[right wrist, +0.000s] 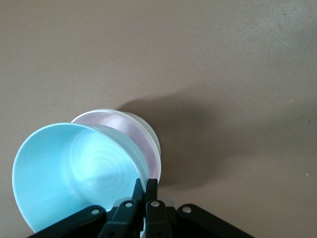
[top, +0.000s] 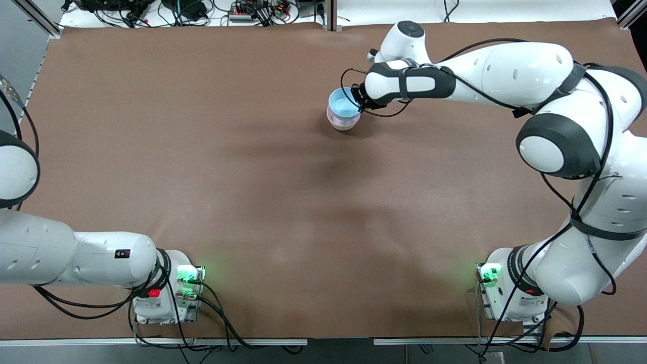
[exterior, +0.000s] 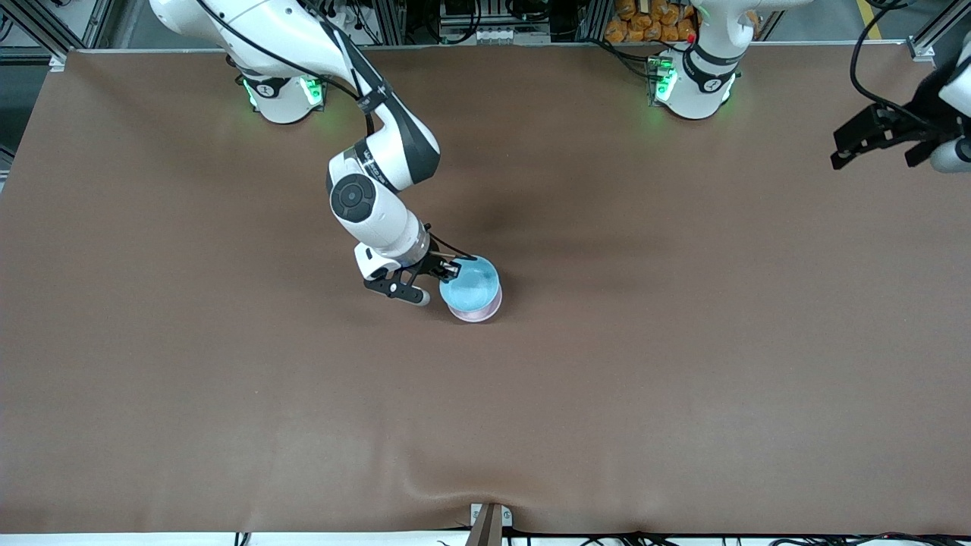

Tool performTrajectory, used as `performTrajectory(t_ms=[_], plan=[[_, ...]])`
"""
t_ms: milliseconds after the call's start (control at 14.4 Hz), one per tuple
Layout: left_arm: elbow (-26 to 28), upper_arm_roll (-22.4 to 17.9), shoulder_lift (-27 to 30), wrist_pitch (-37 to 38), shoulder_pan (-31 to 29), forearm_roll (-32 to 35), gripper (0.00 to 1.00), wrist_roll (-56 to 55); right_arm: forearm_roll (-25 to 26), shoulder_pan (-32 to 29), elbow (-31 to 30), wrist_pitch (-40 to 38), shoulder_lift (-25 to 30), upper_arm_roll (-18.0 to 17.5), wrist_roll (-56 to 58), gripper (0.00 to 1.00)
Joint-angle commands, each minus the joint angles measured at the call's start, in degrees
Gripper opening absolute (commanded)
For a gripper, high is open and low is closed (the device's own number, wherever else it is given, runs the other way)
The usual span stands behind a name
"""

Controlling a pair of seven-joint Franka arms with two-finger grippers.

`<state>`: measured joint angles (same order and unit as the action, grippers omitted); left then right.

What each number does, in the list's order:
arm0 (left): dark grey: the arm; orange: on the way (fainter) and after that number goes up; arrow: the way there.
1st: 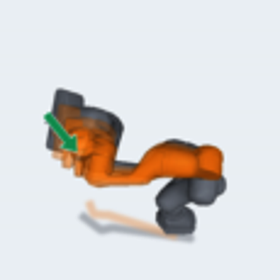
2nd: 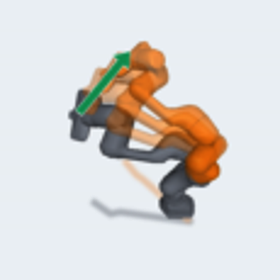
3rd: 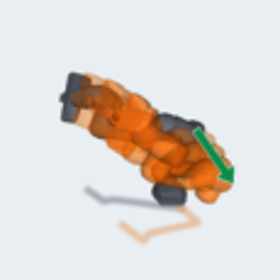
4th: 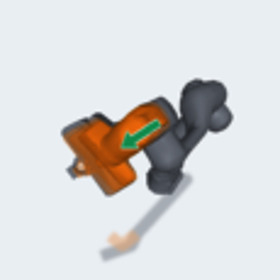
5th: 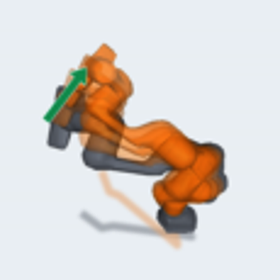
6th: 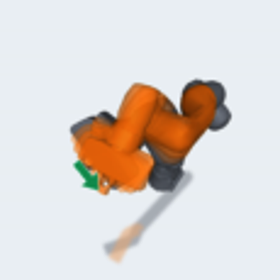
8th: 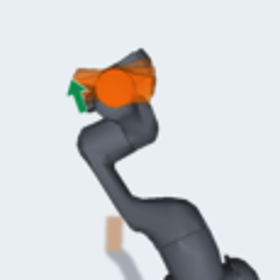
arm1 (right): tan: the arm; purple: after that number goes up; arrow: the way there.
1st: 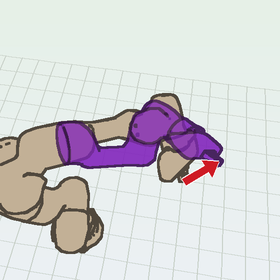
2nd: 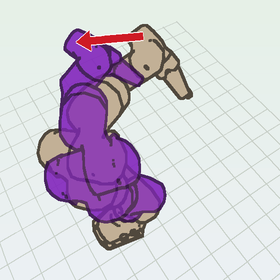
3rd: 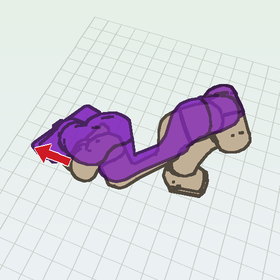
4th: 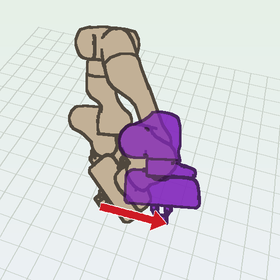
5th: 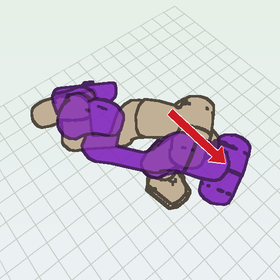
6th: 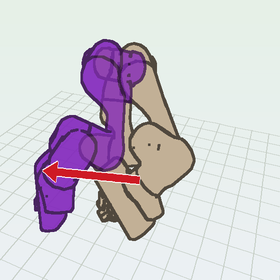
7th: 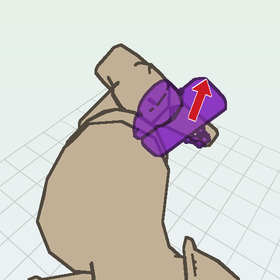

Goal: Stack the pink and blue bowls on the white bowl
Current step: 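Lower the blue bowl onto the pink bowl and open the right gripper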

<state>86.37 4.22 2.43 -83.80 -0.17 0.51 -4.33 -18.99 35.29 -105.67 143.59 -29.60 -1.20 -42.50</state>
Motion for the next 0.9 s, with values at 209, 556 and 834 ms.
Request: performTrajectory(t_ms=[209,556,834], plan=[[0.9,-2.6,-0.1,-1.7,0.3,0.5,1.00,2.9,1.0,0.8,0.2,3.2,-2.0,0.6,-0.8,0.00],[1.0,-3.3,-0.5,-1.8,0.3,-0.2,1.00,3.6,0.9,0.2,0.2,2.3,-1.6,0.5,-0.8,1.00],[1.1,-3.3,-0.5,-1.8,0.4,-0.3,1.00,2.8,0.8,-3.8,1.8,-5.3,2.5,0.7,-0.1,1.00]])
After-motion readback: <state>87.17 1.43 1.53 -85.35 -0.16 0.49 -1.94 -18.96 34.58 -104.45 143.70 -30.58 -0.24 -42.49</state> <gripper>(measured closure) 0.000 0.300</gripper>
